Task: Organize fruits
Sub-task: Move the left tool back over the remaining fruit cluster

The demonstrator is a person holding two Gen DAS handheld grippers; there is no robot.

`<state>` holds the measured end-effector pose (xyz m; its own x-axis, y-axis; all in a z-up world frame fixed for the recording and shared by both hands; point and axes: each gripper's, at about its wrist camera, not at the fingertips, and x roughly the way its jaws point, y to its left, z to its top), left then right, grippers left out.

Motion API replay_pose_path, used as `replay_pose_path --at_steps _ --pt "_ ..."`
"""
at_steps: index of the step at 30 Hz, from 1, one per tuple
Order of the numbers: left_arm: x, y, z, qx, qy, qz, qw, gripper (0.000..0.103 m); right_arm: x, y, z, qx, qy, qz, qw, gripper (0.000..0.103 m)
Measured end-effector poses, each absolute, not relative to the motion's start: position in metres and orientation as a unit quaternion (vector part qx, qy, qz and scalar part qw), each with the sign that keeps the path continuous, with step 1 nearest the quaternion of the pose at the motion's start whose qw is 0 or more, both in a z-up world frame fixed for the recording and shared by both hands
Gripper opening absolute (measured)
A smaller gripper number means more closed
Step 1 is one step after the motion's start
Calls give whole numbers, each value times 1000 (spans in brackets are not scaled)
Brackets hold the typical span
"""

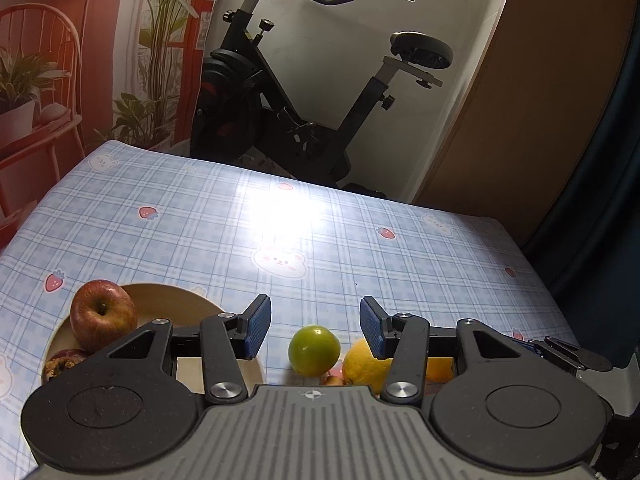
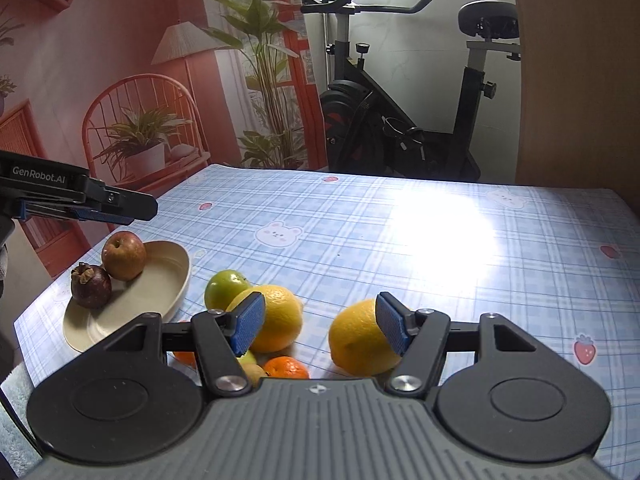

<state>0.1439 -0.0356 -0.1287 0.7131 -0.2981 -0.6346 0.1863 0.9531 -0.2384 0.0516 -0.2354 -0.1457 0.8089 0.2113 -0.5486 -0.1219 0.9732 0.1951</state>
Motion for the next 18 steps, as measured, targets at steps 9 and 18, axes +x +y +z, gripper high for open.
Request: replay_pose_path --at_steps 9,18 --pt "129 -54 -141 -69 365 -140 918 51 35 -236 -150 42 303 106 946 65" --pt "119 -47 -145 -64 372 -123 918 50 33 -217 -156 42 313 153 936 52"
